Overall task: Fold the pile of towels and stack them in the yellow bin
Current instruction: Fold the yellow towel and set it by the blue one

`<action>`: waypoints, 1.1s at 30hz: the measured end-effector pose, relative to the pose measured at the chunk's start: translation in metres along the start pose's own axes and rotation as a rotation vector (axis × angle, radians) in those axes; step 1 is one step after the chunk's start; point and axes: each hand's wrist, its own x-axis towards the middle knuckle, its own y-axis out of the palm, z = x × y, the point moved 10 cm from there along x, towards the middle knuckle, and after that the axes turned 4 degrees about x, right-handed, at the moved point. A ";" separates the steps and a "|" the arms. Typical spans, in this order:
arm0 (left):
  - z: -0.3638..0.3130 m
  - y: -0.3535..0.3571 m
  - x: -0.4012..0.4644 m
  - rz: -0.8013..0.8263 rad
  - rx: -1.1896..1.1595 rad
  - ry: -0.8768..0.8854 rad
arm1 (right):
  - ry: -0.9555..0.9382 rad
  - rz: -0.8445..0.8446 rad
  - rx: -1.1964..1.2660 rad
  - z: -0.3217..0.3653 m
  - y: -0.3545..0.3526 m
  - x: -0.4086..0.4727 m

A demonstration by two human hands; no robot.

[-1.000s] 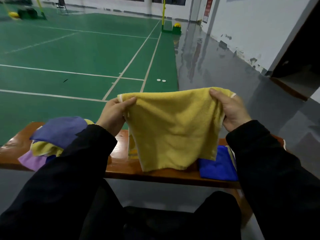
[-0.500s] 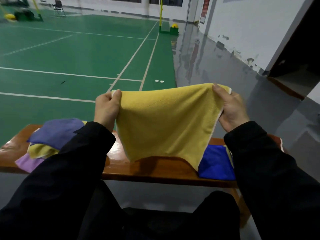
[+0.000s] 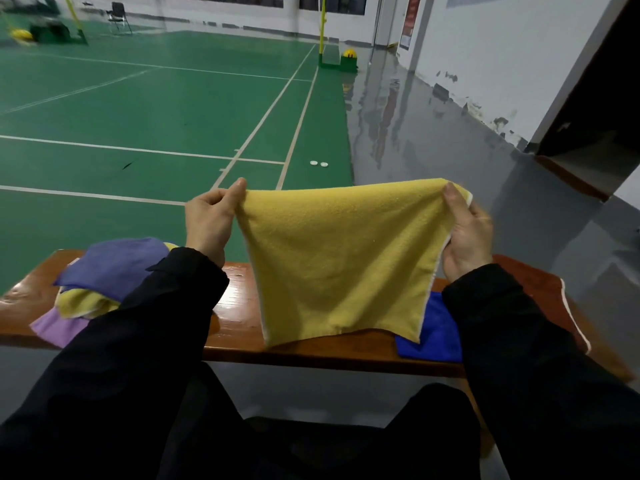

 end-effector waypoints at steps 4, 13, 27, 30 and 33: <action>-0.006 0.000 0.002 0.015 -0.190 -0.023 | -0.013 0.040 0.013 0.009 0.001 -0.005; -0.049 0.013 -0.013 0.312 -0.352 0.177 | -0.193 0.202 -0.038 0.063 0.023 -0.022; 0.040 0.047 0.049 0.256 0.426 -0.069 | 0.035 0.129 -0.585 -0.020 0.024 0.068; 0.108 0.033 0.028 0.155 0.902 -0.040 | 0.131 0.051 -0.912 -0.088 -0.026 0.058; 0.187 0.053 -0.038 0.470 1.185 0.129 | 0.037 0.421 -1.375 -0.169 -0.045 0.007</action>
